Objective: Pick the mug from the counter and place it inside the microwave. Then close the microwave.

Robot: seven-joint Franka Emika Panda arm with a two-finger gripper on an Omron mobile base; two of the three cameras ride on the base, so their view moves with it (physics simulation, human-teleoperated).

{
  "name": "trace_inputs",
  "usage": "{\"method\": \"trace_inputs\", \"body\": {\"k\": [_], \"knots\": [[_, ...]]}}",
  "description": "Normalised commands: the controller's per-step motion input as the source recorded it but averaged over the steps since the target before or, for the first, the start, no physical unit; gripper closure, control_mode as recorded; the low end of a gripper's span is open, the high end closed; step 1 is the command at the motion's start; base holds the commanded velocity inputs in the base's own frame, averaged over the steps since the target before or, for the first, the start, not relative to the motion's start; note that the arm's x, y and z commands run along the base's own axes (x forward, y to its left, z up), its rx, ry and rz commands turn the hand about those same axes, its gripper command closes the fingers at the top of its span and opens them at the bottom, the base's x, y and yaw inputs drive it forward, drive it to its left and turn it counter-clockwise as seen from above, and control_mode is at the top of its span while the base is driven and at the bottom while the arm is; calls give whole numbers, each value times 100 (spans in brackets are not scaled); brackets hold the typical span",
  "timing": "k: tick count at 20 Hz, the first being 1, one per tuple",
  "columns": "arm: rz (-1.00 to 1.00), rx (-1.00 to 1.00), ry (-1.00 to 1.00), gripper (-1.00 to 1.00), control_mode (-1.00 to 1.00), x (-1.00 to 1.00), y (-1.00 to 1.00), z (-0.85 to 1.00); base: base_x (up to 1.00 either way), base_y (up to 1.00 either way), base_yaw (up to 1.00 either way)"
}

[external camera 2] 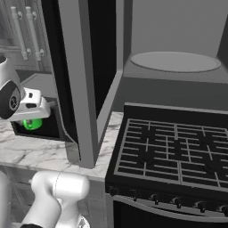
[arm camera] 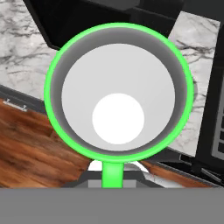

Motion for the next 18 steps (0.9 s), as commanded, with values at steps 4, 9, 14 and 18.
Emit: {"method": "trace_inputs", "body": {"k": [4,9,14,18], "knots": [[-13,0,-5,100,-100,-32,-6,15,0,0,0],[-12,0,-9,100,-100,-28,-24,-4,0,0,0],[-12,0,-6,100,-100,-3,-34,-5,0,0,0],[-12,2,-2,100,-100,0,-19,0,0,0,0]]}}
